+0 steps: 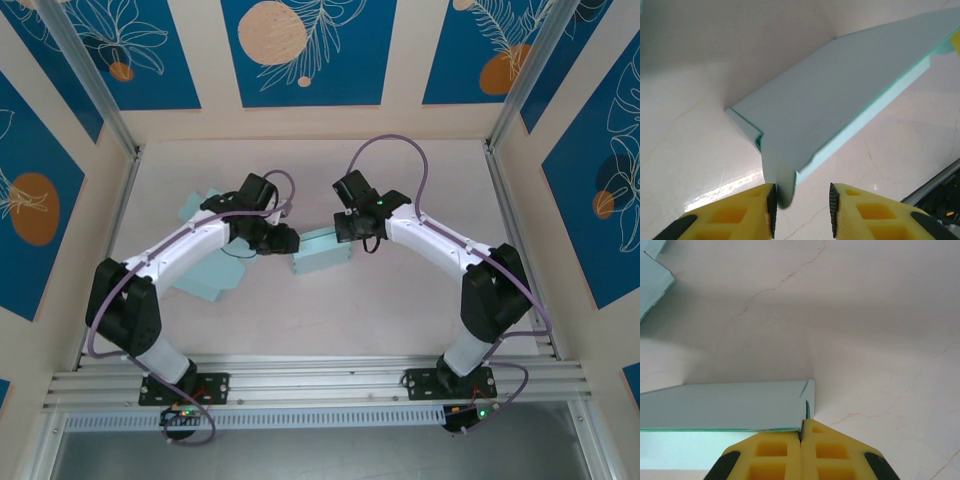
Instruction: Fold the paper box
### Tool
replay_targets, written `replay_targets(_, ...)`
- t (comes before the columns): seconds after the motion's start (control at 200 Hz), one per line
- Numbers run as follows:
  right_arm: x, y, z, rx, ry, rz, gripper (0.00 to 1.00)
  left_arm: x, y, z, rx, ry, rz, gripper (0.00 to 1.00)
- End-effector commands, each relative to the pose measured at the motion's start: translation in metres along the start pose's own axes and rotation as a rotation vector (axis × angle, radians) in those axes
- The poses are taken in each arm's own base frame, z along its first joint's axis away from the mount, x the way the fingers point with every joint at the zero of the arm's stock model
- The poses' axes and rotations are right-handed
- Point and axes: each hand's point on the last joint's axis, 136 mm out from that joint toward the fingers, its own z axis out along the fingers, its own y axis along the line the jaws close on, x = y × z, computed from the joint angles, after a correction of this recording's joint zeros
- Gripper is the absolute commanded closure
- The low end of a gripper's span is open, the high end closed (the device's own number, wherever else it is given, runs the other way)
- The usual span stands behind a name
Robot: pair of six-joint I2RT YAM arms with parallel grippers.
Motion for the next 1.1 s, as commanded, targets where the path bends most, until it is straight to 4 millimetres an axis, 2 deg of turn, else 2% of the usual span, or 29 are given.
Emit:
replay_targets(0.0, 0.025, 0.004, 0.015, -0.010, 0.090, -0.001, 1.00, 0.014, 0.004, -0.008, -0.037, 0.018, 0.024, 0.63)
replay_targets(0.075, 0.025, 0.004, 0.016, -0.009, 0.092, 0.000, 1.00, 0.011, 0.003, -0.008, -0.034, 0.003, 0.025, 0.68)
replay_targets(0.255, 0.025, 0.004, 0.015, -0.014, 0.091, 0.000, 1.00, 0.007, -0.008, -0.003, 0.007, 0.002, 0.030, 0.73)
replay_targets(0.485, 0.026, 0.005, 0.017, -0.021, 0.092, 0.003, 1.00, 0.014, -0.009, 0.007, 0.003, 0.038, 0.036, 0.71)
replay_targets(0.795, 0.027, 0.006, 0.017, -0.023, 0.091, 0.000, 1.00, 0.006, 0.001, 0.009, -0.065, 0.014, 0.082, 0.69)
replay_targets(1.005, 0.028, 0.007, 0.017, -0.026, 0.093, 0.002, 1.00, 0.000, -0.006, 0.010, -0.032, 0.004, 0.080, 0.83)
replay_targets(1.095, 0.028, 0.008, 0.017, -0.028, 0.093, 0.000, 1.00, -0.003, -0.012, 0.008, -0.012, -0.005, 0.082, 0.84)
